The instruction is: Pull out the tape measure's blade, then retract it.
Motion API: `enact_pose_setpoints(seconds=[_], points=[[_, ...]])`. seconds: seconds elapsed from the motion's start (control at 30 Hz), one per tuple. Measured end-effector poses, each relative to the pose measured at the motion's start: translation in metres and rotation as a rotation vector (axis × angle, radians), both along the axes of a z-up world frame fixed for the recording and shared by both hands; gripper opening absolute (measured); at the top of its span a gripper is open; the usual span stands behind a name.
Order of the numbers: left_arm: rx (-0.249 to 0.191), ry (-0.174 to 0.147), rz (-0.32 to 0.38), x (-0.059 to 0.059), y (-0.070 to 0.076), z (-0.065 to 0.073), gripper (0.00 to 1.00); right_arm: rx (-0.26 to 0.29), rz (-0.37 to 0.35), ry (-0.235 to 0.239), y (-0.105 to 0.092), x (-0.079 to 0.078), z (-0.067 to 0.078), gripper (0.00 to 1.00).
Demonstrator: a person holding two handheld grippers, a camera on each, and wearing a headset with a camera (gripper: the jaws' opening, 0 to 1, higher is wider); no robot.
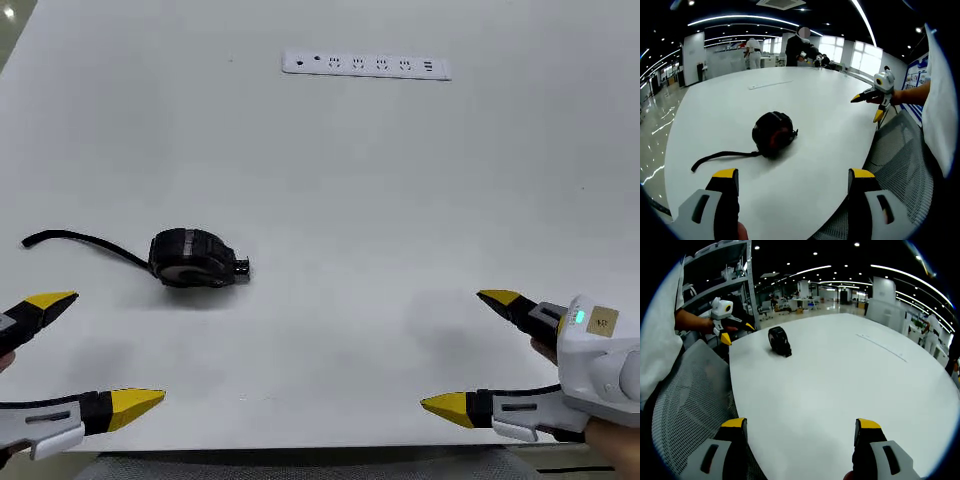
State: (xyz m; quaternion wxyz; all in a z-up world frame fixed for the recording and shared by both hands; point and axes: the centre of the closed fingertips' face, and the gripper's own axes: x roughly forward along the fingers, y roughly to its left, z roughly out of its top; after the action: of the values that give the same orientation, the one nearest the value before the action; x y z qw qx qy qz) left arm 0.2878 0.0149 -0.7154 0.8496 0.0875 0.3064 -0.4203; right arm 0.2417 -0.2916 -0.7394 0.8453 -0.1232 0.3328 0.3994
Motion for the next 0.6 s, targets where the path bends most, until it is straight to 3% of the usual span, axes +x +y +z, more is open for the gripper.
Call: enact_pose_setpoints(seconds=[0.6], points=[[-0.004, -0.007, -0.039, 0.02, -0.008, -0.001, 0.87, 0.03, 0.053, -0.015, 0.024, 0.022, 0.002, 0.85]])
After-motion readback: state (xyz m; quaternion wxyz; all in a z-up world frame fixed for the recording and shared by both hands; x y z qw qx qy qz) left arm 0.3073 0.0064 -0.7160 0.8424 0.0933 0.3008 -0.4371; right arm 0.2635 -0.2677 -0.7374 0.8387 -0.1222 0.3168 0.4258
